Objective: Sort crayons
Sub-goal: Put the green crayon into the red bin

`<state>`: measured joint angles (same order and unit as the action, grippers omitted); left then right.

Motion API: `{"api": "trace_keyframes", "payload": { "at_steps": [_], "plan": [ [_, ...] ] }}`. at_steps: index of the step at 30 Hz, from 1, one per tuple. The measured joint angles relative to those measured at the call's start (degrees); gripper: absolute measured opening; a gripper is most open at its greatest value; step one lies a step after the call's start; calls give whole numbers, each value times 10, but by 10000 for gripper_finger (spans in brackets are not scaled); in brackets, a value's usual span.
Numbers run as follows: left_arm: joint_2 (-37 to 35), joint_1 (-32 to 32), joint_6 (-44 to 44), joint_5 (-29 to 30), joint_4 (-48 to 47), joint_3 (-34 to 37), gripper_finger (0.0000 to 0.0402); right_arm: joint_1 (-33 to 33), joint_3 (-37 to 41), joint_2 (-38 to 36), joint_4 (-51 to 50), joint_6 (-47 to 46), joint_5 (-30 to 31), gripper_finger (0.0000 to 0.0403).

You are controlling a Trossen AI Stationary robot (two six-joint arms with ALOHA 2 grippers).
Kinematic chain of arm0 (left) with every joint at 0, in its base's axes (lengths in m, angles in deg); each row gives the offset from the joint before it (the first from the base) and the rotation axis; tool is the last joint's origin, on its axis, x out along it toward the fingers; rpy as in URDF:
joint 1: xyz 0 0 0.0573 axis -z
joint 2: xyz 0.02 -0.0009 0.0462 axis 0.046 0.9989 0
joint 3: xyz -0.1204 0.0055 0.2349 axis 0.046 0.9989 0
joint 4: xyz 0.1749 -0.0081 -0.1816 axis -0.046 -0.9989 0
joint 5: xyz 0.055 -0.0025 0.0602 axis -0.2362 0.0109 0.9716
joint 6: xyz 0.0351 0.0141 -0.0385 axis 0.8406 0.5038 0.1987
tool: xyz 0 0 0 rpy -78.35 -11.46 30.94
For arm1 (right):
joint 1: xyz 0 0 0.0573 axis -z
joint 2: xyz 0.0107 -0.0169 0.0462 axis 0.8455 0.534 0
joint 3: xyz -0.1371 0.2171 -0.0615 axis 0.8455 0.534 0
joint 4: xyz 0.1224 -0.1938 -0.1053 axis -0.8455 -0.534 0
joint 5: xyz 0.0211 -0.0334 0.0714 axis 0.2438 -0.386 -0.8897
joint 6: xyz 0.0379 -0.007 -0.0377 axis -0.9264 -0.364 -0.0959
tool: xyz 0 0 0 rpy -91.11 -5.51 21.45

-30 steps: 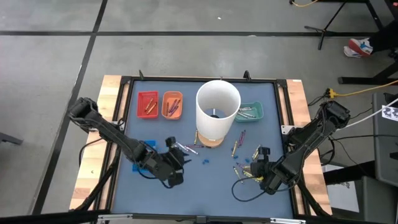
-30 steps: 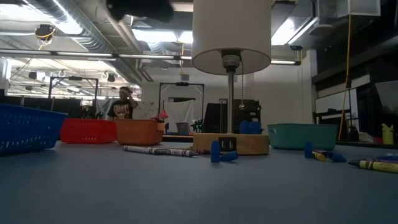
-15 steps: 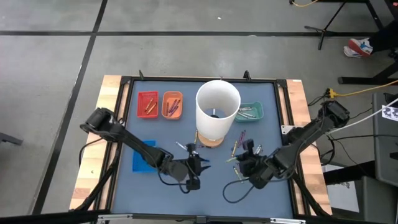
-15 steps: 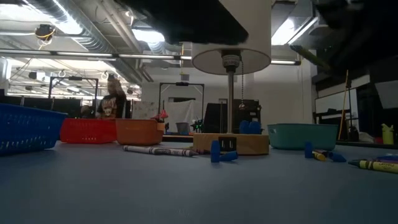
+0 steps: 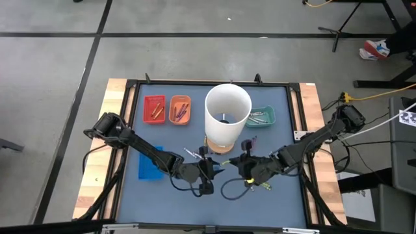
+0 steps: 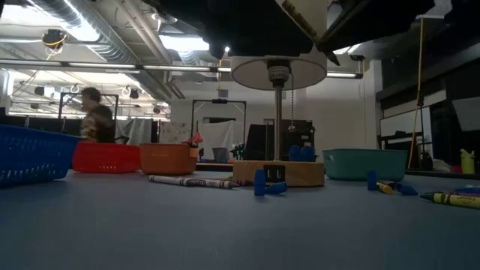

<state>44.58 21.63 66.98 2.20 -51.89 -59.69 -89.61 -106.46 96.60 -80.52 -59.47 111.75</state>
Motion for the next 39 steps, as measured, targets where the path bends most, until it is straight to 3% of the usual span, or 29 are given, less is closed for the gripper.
{"api": "trace_keyframes", "payload": {
  "at_steps": [7, 39],
  "plan": [
    [0, 0, 0, 0, 17, 0, 86, 13, 0, 0, 14, -1, -94, 18],
    [0, 0, 0, -30, 74, 0, 86, 12, 0, 0, 20, -2, -89, 18]
  ]
}}
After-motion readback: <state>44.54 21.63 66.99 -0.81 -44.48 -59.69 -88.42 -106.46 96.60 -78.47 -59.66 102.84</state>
